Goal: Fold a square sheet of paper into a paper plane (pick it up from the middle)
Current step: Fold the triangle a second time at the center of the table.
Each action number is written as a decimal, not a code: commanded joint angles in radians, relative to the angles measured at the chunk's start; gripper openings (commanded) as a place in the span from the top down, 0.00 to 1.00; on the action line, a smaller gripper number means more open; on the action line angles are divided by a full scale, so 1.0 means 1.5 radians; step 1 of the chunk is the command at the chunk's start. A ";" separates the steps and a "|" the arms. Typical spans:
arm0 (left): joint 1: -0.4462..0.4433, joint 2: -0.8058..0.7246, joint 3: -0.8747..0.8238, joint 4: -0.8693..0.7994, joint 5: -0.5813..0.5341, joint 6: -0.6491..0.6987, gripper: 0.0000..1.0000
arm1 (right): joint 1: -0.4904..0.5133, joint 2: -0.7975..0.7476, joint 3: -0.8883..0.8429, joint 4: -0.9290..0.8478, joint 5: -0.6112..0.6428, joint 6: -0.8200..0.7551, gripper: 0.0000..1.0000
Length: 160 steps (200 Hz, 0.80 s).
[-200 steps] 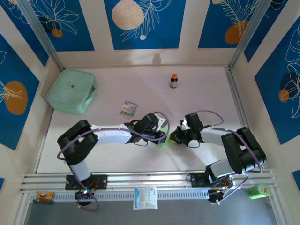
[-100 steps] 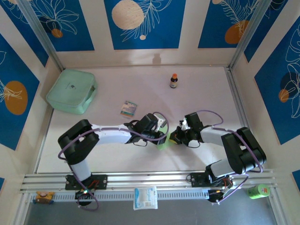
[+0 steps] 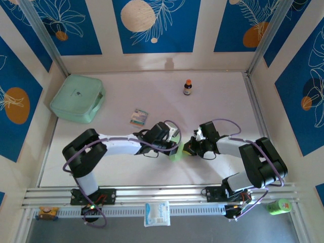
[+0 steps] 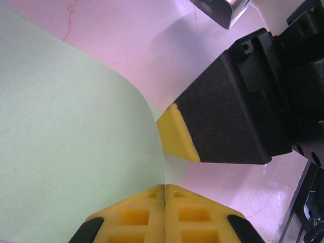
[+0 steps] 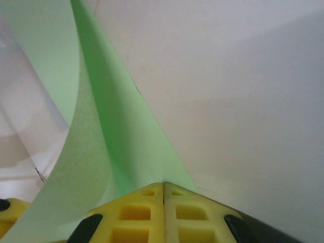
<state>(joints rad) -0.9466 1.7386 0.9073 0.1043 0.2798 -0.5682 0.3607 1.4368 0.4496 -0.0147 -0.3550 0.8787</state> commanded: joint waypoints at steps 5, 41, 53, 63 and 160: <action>0.014 0.003 -0.012 -0.008 0.008 0.002 0.97 | 0.002 0.000 0.004 -0.038 0.010 -0.013 0.97; 0.023 0.015 -0.012 -0.028 0.009 0.009 0.97 | 0.001 -0.001 0.005 -0.039 0.009 -0.015 0.97; 0.026 0.018 -0.012 -0.031 0.010 0.011 0.98 | 0.001 -0.001 0.005 -0.040 0.009 -0.015 0.97; 0.026 0.020 -0.012 -0.035 0.005 0.015 0.98 | 0.000 -0.001 0.004 -0.040 0.009 -0.015 0.97; 0.035 0.032 -0.015 -0.070 -0.044 0.035 0.97 | -0.002 -0.005 0.009 -0.049 0.008 -0.016 0.97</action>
<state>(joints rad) -0.9070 1.7706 0.8963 0.0425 0.2455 -0.5411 0.3607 1.4364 0.4526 -0.0231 -0.3550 0.8677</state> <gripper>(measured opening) 0.064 0.053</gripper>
